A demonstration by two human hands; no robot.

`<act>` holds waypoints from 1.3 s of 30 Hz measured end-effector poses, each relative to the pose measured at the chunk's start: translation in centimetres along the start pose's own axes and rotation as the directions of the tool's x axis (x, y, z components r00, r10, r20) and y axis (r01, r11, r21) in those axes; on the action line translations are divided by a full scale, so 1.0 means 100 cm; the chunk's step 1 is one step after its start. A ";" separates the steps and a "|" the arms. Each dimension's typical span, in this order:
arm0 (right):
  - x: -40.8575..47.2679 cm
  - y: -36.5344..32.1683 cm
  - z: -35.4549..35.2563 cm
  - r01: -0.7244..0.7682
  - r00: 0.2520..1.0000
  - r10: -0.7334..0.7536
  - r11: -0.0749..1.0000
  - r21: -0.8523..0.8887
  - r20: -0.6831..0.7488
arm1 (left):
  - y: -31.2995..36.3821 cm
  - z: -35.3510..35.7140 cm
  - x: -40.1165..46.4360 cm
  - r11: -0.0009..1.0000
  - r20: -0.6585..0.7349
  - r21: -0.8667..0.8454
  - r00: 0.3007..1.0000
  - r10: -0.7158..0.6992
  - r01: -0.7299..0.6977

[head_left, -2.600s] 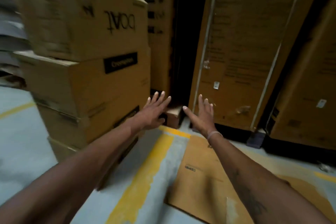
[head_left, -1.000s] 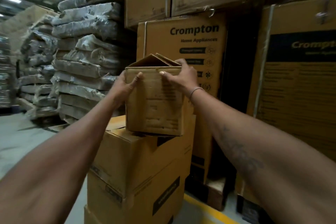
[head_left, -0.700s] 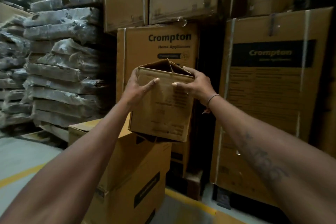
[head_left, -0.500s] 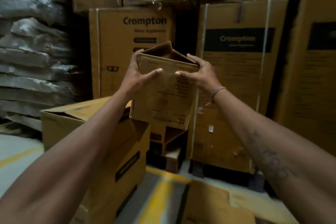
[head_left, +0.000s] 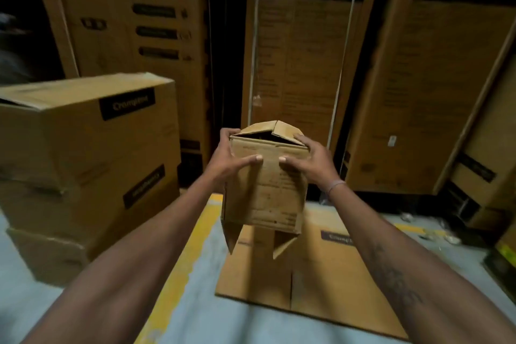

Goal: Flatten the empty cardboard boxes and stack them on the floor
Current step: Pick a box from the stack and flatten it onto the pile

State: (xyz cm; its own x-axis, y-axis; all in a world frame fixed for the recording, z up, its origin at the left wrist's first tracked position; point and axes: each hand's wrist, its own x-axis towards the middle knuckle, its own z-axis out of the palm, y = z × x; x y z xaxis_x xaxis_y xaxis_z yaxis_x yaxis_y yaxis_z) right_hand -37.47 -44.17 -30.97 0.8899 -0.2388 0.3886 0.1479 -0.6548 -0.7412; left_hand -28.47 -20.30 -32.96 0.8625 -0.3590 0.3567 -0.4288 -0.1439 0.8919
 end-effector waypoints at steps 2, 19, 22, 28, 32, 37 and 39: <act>-0.023 0.040 0.016 -0.053 0.998 0.053 0.999 -0.004 0.033 | -0.032 0.021 -0.017 0.997 0.043 0.003 0.996 -0.075 0.075; -0.152 0.145 0.101 -0.491 0.851 0.497 0.868 -0.075 0.171 | -0.156 0.093 -0.142 0.809 0.141 0.375 0.834 -0.533 0.453; -0.172 0.140 0.103 -0.562 0.821 0.545 0.823 0.077 0.168 | -0.166 0.096 -0.164 0.765 0.153 0.401 0.786 -0.599 0.505; -0.206 0.158 0.108 -0.642 0.718 0.689 0.711 0.288 -0.100 | -0.153 0.095 -0.186 0.817 0.145 0.348 0.834 -0.532 0.461; -0.205 0.151 0.102 -0.617 0.676 0.671 0.742 0.262 -0.305 | -0.139 0.089 -0.177 0.830 0.110 0.497 0.931 -0.349 0.252; -0.187 0.159 0.086 -0.670 0.626 0.693 0.713 0.207 -0.358 | -0.140 0.085 -0.154 0.505 0.149 0.861 0.981 -0.126 -0.066; -0.183 0.162 0.077 -0.706 0.593 0.709 0.686 0.177 -0.382 | -0.139 0.087 -0.148 0.204 0.226 0.959 0.967 -0.118 -0.199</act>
State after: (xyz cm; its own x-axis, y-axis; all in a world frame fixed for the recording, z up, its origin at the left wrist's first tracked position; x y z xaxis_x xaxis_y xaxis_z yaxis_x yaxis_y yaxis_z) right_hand -48.08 -44.86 -54.32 0.4680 -0.8795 -0.0859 -0.4500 -0.1535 -0.8797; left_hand -37.63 -20.99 -53.08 0.8239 -0.5383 0.1773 -0.5166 -0.8420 -0.1554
